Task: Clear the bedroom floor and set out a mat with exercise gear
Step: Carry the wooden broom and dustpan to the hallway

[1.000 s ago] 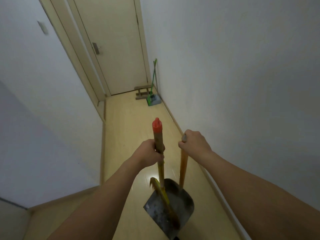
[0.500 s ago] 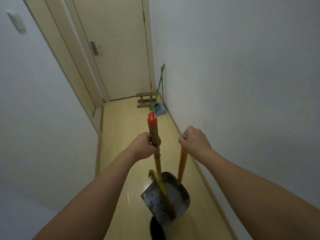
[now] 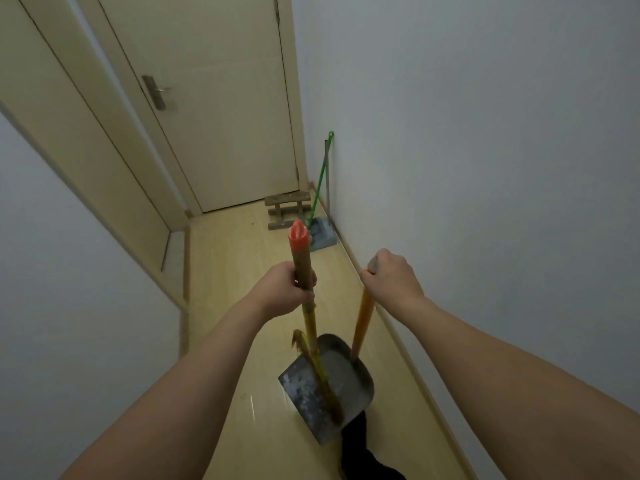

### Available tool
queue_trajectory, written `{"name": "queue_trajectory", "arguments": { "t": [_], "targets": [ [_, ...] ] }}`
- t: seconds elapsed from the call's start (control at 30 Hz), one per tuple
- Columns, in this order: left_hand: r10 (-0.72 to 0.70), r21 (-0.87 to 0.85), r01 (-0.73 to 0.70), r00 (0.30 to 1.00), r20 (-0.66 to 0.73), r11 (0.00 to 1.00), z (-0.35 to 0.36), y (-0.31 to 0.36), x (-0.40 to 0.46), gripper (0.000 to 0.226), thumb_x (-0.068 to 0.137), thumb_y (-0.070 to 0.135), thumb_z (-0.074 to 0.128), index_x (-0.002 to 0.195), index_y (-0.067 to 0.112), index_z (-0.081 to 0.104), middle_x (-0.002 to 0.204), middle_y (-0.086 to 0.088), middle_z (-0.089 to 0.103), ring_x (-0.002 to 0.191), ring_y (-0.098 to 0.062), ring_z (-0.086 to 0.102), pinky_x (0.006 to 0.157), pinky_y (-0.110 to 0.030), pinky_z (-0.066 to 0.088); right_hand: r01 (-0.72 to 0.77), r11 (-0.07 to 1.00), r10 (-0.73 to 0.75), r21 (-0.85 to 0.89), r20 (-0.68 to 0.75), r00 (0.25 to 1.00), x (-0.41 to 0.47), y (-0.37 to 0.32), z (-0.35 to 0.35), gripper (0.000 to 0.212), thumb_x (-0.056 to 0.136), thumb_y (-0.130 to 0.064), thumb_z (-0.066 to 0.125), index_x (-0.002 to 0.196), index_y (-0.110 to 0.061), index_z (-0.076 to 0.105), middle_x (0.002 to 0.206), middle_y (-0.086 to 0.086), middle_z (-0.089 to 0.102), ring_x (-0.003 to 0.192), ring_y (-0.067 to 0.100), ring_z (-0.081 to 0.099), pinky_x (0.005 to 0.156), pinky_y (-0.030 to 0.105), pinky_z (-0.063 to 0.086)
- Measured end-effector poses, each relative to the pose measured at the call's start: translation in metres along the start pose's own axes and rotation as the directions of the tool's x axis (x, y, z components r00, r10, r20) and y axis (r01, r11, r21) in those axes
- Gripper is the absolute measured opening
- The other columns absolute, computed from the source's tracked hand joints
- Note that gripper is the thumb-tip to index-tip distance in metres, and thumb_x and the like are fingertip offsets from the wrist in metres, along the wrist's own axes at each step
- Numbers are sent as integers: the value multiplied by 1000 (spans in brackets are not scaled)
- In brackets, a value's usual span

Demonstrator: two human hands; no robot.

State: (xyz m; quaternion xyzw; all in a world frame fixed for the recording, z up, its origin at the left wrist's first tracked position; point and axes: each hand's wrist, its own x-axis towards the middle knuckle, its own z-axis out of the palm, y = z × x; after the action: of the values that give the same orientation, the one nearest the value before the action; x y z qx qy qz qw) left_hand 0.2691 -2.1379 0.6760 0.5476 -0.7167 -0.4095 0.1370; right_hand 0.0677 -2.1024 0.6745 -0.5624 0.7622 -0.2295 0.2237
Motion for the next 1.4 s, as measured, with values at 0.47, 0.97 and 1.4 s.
{"name": "queue_trajectory", "arguments": {
  "t": [0.47,0.97,1.4],
  "targets": [
    [-67,19,67,997,41,998,-123,-31,299,22,82,9,72,98,22,63,94,3,67,91,-10,65,80,-26,54,-70,998,70,2,52,996,321,-56,48,17,91,-25,58,98,-10,52,94,7,58,84,22,57,69,32,49],
    [-7,55,-5,979,204,998,-217,-65,589,22,80,10,71,87,28,62,92,4,66,90,-10,63,85,-33,53,-318,948,318,-1,5,948,598,-91,100,25,91,-28,59,102,-5,57,103,15,62,93,30,60,75,34,49],
    [-65,216,-13,935,349,976,-200,-74,775,23,82,11,69,103,20,67,101,0,67,96,-17,63,87,-32,51,-517,850,503,98,138,853,759,-46,152,24,87,-20,59,105,-5,58,107,15,64,98,34,61,80,34,51]
  ]
}}
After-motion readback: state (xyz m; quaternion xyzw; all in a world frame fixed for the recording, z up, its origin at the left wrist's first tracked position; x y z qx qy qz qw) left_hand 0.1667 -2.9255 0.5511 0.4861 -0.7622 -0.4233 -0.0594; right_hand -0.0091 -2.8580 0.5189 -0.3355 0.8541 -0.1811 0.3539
